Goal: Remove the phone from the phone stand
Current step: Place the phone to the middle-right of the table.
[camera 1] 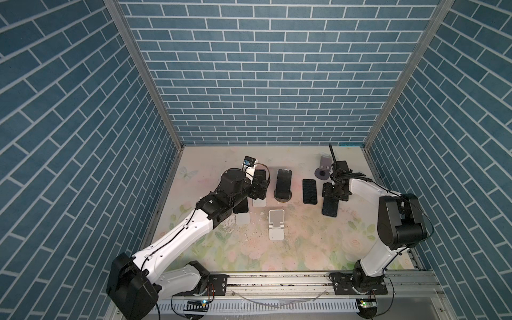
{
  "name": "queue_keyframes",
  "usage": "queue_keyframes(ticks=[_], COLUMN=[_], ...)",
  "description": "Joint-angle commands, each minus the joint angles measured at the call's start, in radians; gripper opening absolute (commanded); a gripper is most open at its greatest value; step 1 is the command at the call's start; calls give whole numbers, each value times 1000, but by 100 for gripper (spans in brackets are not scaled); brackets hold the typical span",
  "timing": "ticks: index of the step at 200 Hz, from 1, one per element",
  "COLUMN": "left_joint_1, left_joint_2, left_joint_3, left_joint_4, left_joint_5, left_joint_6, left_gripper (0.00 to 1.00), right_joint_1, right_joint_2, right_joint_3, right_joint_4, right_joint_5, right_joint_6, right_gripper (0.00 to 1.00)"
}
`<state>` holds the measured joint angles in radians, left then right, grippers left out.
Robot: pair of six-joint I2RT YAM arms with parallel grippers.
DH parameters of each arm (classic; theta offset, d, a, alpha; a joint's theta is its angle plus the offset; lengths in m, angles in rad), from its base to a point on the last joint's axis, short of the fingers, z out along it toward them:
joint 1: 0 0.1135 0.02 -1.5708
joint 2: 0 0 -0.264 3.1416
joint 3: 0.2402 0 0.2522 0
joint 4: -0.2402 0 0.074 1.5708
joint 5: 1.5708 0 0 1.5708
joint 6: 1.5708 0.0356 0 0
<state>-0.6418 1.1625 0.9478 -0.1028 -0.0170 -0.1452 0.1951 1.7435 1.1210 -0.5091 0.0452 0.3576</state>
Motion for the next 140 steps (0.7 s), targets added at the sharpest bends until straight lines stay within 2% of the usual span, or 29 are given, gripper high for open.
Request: queue_keyframes(ticks=[1, 68, 140], left_joint_1=[-3, -3, -2], left_joint_2=[-4, -37, -32], left_joint_3=[18, -29, -35], left_joint_4=[12, 77, 86], left_joint_5=[3, 49, 43], left_joint_6=[28, 58, 70], left_gripper=[100, 100, 99], right_joint_1=[-6, -8, -8], right_joint_2=[37, 120, 178], right_joint_3=[57, 120, 169], right_joint_4=[12, 18, 17], right_joint_5=[8, -27, -52], right_joint_6=[-41, -81, -106], right_gripper=[43, 43, 44])
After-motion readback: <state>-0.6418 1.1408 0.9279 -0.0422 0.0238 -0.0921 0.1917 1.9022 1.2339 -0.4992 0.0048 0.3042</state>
